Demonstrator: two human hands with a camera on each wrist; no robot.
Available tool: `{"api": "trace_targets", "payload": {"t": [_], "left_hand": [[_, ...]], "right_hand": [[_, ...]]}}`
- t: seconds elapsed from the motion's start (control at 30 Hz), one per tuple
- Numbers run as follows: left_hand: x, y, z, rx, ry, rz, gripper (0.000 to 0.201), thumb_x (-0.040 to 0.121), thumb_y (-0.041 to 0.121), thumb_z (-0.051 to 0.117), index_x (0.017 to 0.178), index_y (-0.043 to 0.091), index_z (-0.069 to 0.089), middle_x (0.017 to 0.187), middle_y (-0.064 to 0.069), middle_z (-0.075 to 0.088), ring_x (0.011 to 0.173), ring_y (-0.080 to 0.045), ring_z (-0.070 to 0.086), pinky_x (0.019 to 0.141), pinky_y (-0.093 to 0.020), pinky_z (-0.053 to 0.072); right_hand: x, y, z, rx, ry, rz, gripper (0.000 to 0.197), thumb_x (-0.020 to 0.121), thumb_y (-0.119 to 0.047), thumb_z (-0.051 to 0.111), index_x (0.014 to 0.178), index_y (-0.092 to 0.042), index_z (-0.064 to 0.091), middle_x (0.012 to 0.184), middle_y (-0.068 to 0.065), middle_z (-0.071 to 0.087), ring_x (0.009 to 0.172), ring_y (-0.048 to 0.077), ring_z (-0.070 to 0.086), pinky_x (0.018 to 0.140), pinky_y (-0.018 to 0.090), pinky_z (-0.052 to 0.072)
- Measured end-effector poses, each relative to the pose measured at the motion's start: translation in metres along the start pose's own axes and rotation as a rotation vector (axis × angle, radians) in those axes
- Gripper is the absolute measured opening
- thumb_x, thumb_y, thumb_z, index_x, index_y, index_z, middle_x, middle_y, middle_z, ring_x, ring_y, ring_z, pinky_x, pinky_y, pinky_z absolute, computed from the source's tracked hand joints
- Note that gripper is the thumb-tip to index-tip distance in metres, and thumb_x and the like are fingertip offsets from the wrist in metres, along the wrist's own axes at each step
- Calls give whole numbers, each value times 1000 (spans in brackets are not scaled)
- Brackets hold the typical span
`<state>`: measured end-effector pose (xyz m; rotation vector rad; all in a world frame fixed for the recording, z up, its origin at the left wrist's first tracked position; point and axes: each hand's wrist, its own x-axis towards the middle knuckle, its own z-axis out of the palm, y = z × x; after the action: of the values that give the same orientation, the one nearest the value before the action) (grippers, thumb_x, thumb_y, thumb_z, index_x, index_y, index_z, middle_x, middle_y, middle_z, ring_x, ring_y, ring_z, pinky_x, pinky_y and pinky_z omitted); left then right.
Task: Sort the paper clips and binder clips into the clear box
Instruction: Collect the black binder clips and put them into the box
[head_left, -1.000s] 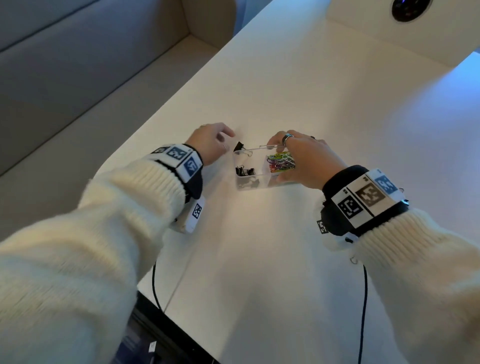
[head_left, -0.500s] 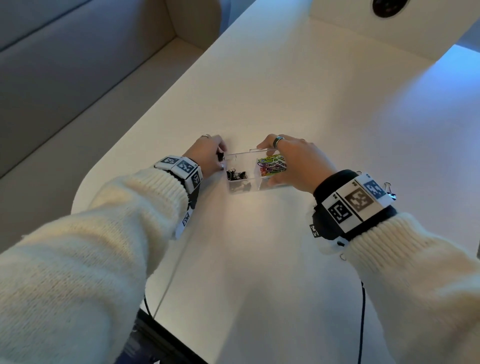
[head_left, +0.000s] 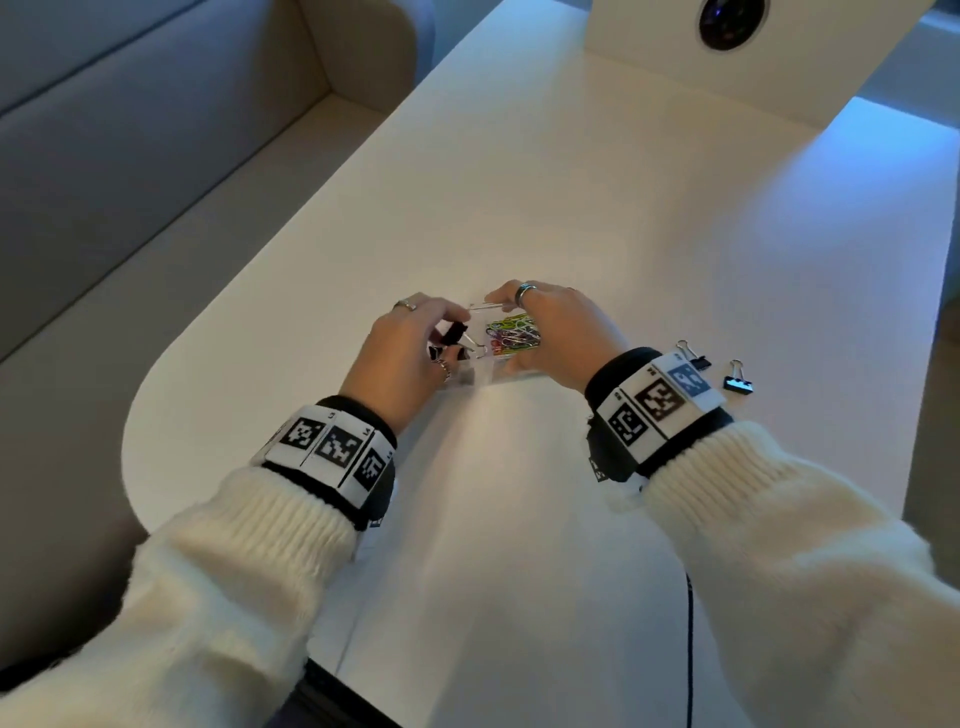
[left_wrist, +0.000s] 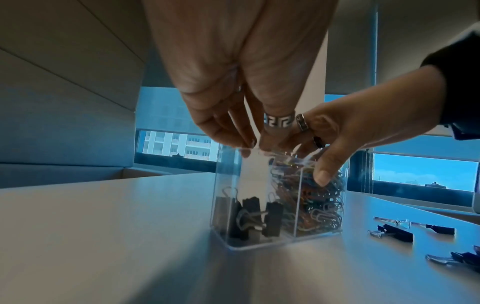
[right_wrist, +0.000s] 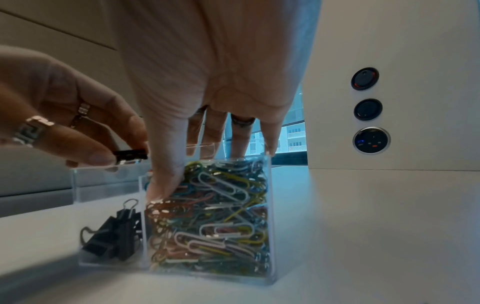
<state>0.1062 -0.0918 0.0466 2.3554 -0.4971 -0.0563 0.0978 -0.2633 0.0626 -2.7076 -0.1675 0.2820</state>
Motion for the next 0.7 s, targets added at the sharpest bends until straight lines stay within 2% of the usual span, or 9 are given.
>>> {"api": "trace_targets", "payload": {"t": [0.07, 0.13, 0.2, 0.27, 0.33, 0.4, 0.47, 0.6, 0.7], "left_hand": [[-2, -2, 4, 24, 17, -36, 32, 78, -1, 61, 107, 14, 63, 101, -3, 66, 87, -20, 60, 75, -25, 43], [-4, -3, 6, 61, 15, -63, 31, 83, 7, 60, 112, 17, 61, 104, -4, 67, 97, -23, 58, 82, -32, 44], [-8, 2, 7, 121, 14, -60, 30, 86, 17, 59, 117, 16, 59, 106, -6, 67, 104, -25, 55, 88, -34, 41], [-12, 11, 8, 184, 59, -19, 30, 88, 20, 58, 117, 15, 60, 101, -10, 67, 105, -29, 52, 88, -38, 40], [-18, 26, 10, 221, 114, 72, 25, 88, 19, 56, 113, 15, 61, 100, -8, 68, 103, -30, 53, 85, -40, 40], [-25, 43, 18, 191, 107, 174, 22, 87, 16, 55, 107, 16, 62, 102, -5, 68, 100, -28, 55, 82, -38, 43], [-30, 59, 33, 115, -1, 213, 23, 86, 13, 56, 109, 16, 61, 107, -3, 65, 100, -23, 55, 85, -35, 44], [-33, 80, 74, 159, -395, 144, 36, 89, 20, 53, 125, 22, 48, 126, -1, 48, 112, -17, 47, 94, -27, 39], [-29, 90, 107, 201, -496, 136, 42, 88, 20, 54, 129, 21, 44, 131, -2, 41, 119, -19, 42, 97, -30, 40]], "right_hand": [[-1, 2, 3, -9, -18, -4, 63, 78, -27, 68, 135, -24, 41, 136, -2, 50, 127, 19, 43, 110, 40, 27], [-8, 7, 1, 68, -40, -3, 68, 80, -32, 66, 140, -26, 33, 144, -4, 39, 136, 18, 31, 114, 42, 20], [-21, 17, -6, 242, 30, 38, 67, 84, -35, 63, 141, -24, 30, 148, -3, 34, 137, 15, 30, 115, 36, 21], [-38, 36, -16, 320, 172, 131, 60, 88, -38, 56, 139, -20, 34, 145, -1, 38, 133, 13, 35, 109, 28, 25], [-56, 65, -24, 253, 275, 256, 49, 90, -36, 53, 133, -18, 43, 140, 2, 43, 129, 19, 40, 104, 27, 30], [-73, 97, -30, 154, 253, 400, 41, 90, -32, 53, 128, -17, 49, 136, 8, 42, 125, 28, 41, 102, 33, 32], [-88, 127, -29, 97, 160, 537, 41, 90, -30, 53, 129, -19, 48, 136, 12, 37, 124, 34, 39, 104, 38, 32], [-106, 158, -16, 91, 18, 644, 43, 89, -31, 54, 131, -27, 44, 134, 13, 32, 124, 36, 36, 105, 41, 33], [-110, 165, -8, 119, -15, 672, 36, 87, -34, 55, 122, -29, 50, 127, 9, 34, 121, 33, 34, 101, 40, 34]]}}
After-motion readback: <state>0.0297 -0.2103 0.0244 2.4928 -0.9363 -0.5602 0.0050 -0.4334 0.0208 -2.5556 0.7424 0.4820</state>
